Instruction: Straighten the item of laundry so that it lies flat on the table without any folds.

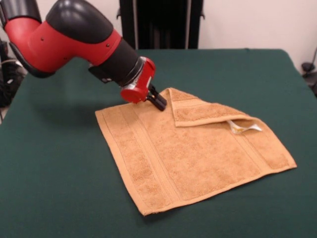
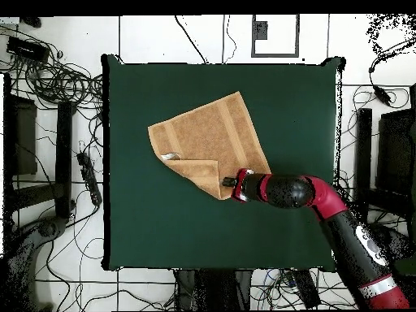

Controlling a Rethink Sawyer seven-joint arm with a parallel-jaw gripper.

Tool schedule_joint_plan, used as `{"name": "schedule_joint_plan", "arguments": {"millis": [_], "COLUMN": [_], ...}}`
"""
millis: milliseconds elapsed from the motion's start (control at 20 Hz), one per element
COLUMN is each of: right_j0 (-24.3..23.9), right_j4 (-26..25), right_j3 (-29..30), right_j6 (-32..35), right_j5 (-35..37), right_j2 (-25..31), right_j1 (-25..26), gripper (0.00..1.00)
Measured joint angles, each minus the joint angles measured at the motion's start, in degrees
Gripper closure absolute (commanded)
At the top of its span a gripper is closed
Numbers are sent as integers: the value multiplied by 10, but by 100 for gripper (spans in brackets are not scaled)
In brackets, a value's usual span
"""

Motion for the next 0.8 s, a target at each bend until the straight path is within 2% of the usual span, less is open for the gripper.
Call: {"name": "schedule_joint_plan", "arguments": {"millis": [800], "right_j0": [-7], "right_j4": [7], "right_j3": [-10], "right_j6": [-2], "right_j5": [0], "right_j2": [-4], "right_j1": [12], "gripper": [100]}}
